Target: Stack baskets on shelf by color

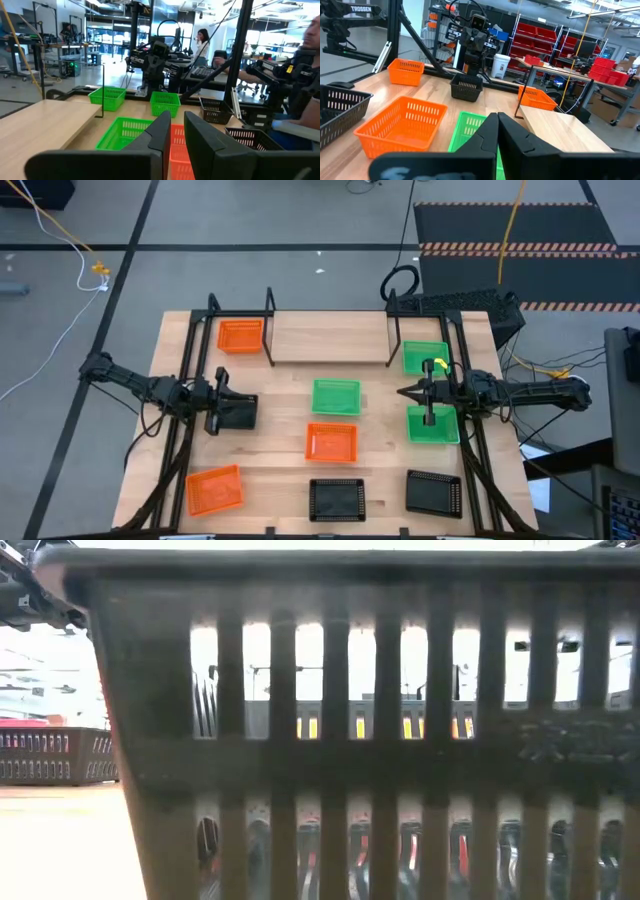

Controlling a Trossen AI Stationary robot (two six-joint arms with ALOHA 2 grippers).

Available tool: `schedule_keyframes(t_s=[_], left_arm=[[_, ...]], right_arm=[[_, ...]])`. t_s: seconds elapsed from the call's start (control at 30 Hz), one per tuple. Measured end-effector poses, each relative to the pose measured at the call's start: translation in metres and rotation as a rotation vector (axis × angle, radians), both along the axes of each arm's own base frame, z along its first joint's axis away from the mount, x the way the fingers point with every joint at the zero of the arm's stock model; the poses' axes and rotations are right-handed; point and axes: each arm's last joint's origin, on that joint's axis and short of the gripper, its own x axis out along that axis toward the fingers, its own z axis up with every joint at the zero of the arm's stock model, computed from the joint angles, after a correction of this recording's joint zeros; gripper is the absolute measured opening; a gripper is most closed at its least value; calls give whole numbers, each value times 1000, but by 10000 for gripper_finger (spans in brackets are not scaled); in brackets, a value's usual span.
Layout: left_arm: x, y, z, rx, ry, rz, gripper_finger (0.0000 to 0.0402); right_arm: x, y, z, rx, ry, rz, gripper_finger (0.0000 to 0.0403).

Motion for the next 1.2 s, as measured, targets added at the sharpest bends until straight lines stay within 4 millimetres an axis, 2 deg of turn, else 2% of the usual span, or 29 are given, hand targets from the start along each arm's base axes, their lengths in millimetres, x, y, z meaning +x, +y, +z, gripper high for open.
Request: schedule_keyframes(t_s=[1.2], left_arm=[[0, 0, 0, 0, 0, 0, 56]], right_arm=[[0, 0, 4, -1, -37, 0, 0]])
